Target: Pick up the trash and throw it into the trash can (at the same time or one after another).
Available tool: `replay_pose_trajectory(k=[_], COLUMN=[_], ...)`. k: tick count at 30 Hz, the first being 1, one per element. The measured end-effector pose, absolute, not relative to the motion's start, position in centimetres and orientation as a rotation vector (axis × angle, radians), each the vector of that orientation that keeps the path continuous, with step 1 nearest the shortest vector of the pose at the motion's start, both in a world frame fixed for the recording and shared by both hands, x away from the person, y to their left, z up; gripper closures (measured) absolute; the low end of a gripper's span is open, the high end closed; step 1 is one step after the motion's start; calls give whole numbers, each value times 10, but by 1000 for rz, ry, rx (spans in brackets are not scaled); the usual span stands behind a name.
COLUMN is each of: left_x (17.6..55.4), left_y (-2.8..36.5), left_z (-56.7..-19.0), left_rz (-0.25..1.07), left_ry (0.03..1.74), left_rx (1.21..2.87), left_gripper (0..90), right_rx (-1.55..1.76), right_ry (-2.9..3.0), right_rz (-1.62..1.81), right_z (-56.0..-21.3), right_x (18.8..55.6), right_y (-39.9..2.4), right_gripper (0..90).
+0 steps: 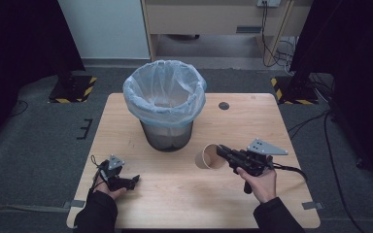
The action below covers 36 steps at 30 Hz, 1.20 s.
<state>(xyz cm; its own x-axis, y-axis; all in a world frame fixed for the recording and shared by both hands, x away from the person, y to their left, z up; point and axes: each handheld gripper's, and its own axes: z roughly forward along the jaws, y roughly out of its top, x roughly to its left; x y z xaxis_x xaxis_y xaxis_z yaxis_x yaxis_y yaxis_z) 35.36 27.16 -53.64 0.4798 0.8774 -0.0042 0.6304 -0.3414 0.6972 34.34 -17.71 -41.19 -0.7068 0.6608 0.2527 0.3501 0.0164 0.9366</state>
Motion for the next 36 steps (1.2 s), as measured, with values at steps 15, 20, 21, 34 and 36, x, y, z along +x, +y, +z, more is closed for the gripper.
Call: replay_pose_trajectory(k=[15, 20, 21, 34, 36], left_x=[354, 354, 354, 354, 354], left_y=[272, 272, 272, 272, 272], left_z=[-536, -536, -536, -536, -536], left_rz=[499, 499, 499, 499, 499], left_ry=[1241, 1241, 1241, 1241, 1241], left_rx=[2089, 2089, 2089, 2089, 2089], left_gripper=[0, 0, 0, 0, 0], right_rx=[1034, 1027, 1022, 978, 976], right_ry=[1814, 1744, 1721, 1565, 1553], right_rz=[1897, 1940, 1952, 2039, 2042], right_z=[-375, -361, -357, -323, -319], right_x=[347, 350, 351, 358, 359], right_y=[-194, -199, -200, -199, -199], right_gripper=[843, 843, 843, 846, 846])
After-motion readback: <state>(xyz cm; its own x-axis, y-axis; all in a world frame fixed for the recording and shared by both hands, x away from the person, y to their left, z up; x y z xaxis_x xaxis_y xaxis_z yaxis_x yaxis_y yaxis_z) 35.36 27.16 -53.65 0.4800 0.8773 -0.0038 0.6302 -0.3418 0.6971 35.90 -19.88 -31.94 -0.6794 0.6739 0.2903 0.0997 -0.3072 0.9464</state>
